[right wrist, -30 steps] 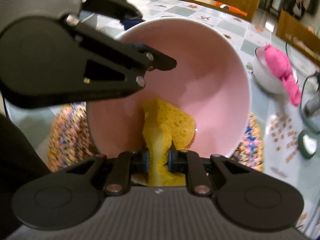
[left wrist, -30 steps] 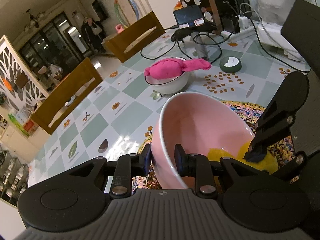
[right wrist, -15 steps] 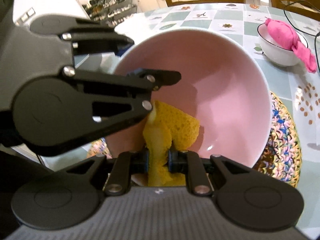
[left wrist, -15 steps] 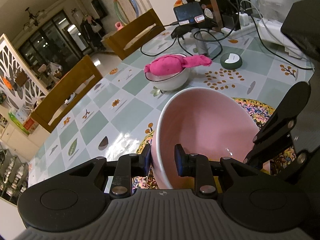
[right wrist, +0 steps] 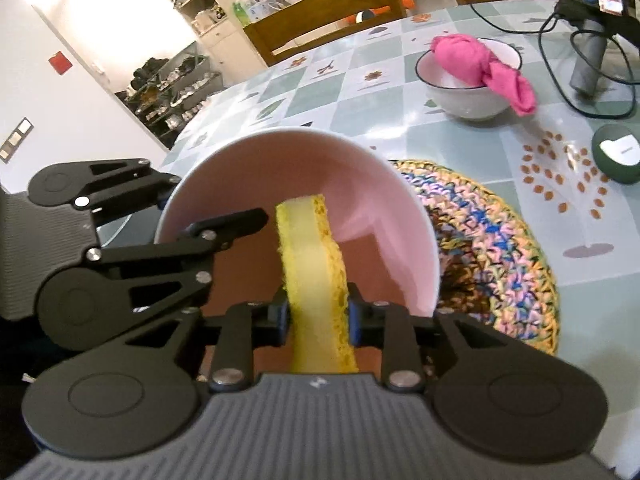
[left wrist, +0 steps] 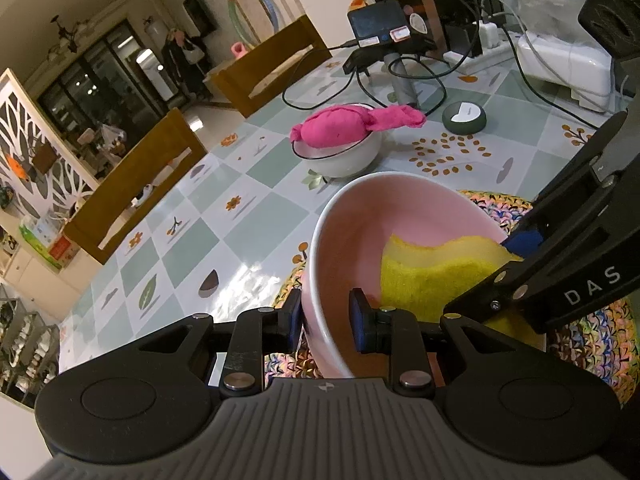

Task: Clean bowl
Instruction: 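Push the sponge deep into the bowl bottom and scrub, then rub the sponge along the bowl wall while the left gripper tilts the bowl further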

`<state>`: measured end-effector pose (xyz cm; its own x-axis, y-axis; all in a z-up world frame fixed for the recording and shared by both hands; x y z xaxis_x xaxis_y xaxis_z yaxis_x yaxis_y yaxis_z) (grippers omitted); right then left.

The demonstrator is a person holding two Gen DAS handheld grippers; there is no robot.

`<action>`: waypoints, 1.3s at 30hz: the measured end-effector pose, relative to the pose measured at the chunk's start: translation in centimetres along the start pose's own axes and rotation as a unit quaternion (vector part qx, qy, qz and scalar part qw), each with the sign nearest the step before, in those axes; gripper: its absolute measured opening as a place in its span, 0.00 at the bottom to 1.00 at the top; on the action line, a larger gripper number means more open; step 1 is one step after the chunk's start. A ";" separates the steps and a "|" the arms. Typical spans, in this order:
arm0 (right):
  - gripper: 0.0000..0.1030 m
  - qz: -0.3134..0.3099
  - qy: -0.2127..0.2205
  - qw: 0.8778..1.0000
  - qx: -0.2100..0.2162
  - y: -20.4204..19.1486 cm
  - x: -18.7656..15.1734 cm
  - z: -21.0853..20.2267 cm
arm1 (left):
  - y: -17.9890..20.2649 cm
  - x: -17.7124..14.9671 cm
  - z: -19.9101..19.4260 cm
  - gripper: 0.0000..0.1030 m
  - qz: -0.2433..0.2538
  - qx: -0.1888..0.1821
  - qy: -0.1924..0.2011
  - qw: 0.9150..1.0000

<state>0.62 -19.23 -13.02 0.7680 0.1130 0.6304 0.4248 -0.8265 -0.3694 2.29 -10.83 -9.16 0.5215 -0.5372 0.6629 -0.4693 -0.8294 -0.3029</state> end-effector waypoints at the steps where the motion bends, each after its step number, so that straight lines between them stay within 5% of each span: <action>1: 0.31 -0.001 0.001 1.000 -0.001 0.0 -0.1 -0.1 | 0.0 0.0 0.0 0.26 0.000 0.000 -0.001 1.000; 15: 0.25 -0.015 0.045 0.999 -0.025 0.2 0.6 -0.3 | 0.1 0.0 0.1 0.26 0.000 0.002 -0.003 1.000; 27: 0.21 -0.186 0.056 0.975 -0.106 -2.9 2.4 -0.9 | 0.1 0.0 0.0 0.26 0.002 0.000 0.000 1.000; 39: 0.20 -0.146 0.042 0.974 -0.166 -0.8 3.6 0.7 | 0.5 -0.3 -0.2 0.26 0.015 0.001 0.003 1.000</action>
<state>3.33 -17.80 -10.93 0.5892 0.3360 0.7348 0.4303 -0.9002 0.0666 1.76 -11.05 -9.32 0.5033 -0.5603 0.6579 -0.4826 -0.8138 -0.3239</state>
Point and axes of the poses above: each gripper's, at about its wrist camera, not at the fingertips, and z roughly the way its jaws point, y to its right, x to its top, the point moved 7 cm from there along z, roughly the way its jaws point, and after that the axes turned 9 degrees about -z, right-handed, at the moved point
